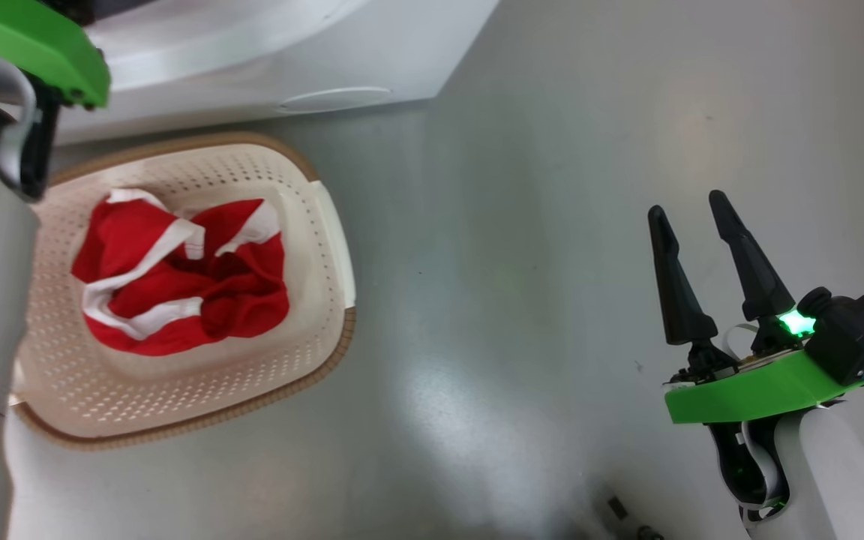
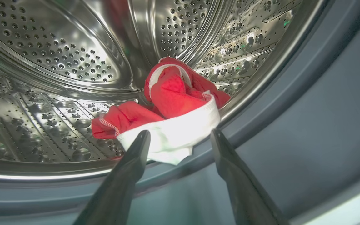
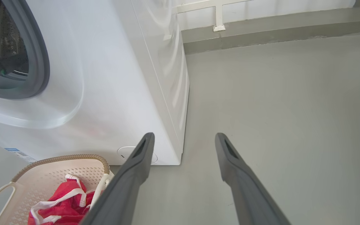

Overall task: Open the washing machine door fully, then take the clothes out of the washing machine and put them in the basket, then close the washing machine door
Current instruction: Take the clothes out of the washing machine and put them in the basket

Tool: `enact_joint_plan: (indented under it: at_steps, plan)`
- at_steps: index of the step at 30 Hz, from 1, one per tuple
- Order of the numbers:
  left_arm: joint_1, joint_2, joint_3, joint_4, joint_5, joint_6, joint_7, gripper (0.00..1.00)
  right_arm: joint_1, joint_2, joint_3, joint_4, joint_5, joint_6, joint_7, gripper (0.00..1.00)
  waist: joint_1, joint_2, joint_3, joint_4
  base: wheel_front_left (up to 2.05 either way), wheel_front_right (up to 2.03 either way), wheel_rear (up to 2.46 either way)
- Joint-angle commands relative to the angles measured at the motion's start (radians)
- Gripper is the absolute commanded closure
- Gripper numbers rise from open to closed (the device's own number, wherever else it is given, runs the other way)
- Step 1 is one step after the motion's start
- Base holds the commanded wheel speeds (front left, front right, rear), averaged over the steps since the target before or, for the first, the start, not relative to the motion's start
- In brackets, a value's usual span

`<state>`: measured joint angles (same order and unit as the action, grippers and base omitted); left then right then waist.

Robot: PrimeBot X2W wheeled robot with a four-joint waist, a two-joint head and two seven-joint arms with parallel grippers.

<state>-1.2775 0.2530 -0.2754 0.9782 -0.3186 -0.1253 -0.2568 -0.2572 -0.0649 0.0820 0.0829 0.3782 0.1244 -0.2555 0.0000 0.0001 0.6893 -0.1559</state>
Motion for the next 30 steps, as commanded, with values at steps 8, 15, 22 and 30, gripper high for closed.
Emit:
enact_joint_plan:
  at_steps: [8,15,22,30]
  plan:
    - [-0.071,0.101,-0.059,0.028,-0.041,-0.005,-0.005,0.0,-0.001,0.006,0.047,-0.026,0.014,0.006,-0.006,0.0,0.0,-0.0001,0.03,-0.049,0.0,0.0,0.0]
    - [-0.098,0.139,-0.103,0.075,-0.07,-0.005,-0.005,0.0,0.003,0.009,0.063,-0.029,0.02,0.006,-0.006,0.0,0.0,-0.0001,0.035,-0.081,0.0,0.0,0.0]
    - [-0.115,0.154,-0.125,0.101,-0.094,-0.005,-0.005,0.65,0.008,0.012,0.061,-0.038,0.019,0.006,-0.006,0.0,0.0,-0.0001,0.042,-0.091,0.0,0.0,0.0]
    - [-0.11,0.149,-0.1,0.06,-0.099,-0.005,-0.005,1.0,0.0,0.013,0.051,-0.039,0.014,0.006,-0.006,0.0,0.0,-0.0001,0.037,-0.07,0.0,0.0,0.0]
